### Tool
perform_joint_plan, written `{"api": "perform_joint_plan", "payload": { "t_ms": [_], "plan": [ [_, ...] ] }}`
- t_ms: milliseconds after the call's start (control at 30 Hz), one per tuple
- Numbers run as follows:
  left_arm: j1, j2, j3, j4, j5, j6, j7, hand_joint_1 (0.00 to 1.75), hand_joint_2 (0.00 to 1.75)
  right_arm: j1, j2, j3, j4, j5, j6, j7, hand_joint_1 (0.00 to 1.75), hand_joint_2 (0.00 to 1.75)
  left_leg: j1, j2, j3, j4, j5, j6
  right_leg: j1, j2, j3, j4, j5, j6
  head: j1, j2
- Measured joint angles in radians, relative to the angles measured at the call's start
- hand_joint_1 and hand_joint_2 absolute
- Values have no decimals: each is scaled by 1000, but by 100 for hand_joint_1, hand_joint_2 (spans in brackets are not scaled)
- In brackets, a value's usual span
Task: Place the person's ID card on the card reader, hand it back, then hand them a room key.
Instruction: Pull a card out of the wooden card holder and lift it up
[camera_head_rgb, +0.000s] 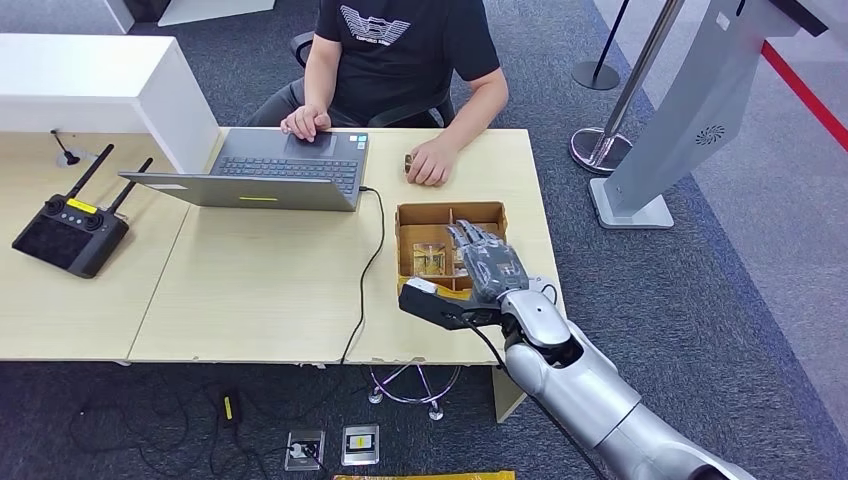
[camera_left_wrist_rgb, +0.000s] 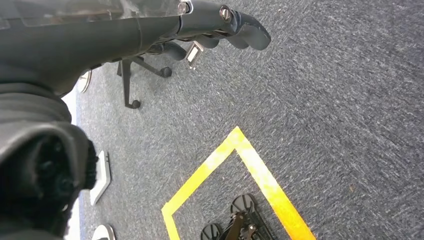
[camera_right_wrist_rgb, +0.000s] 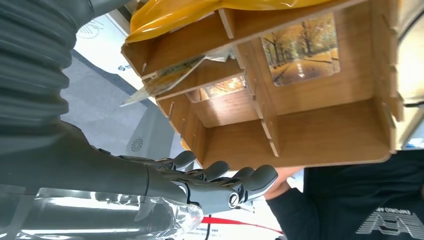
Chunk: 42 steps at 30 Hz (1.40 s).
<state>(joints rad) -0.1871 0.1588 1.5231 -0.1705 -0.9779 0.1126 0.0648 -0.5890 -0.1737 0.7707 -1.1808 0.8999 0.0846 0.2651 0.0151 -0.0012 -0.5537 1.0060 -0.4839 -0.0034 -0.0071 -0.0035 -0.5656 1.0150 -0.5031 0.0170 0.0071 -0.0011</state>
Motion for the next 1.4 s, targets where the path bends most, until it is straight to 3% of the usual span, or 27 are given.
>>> {"api": "perform_joint_plan", "payload": {
  "t_ms": [1233, 1367, 1400],
  "plan": [
    [0, 1, 0, 0, -1, 1, -11, 0, 0, -8, 46, -103, 111, 101, -23, -5, 0, 175, 0, 0, 0, 0, 0, 0, 0, 0, 0, 0, 0, 0, 0, 0],
    [0, -4, 0, 0, 4, 16, -11, 0, 0, -12, 57, -106, 119, 115, -19, -22, 171, 175, 0, 0, 0, 0, 0, 0, 0, 0, 0, 0, 0, 0, 0, 0],
    [0, -6, 0, 0, 5, 24, -11, 0, 0, -16, 61, -107, 124, 121, -17, -32, 175, 175, 0, 0, 0, 0, 0, 0, 0, 0, 0, 0, 0, 0, 0, 0]
  ]
}}
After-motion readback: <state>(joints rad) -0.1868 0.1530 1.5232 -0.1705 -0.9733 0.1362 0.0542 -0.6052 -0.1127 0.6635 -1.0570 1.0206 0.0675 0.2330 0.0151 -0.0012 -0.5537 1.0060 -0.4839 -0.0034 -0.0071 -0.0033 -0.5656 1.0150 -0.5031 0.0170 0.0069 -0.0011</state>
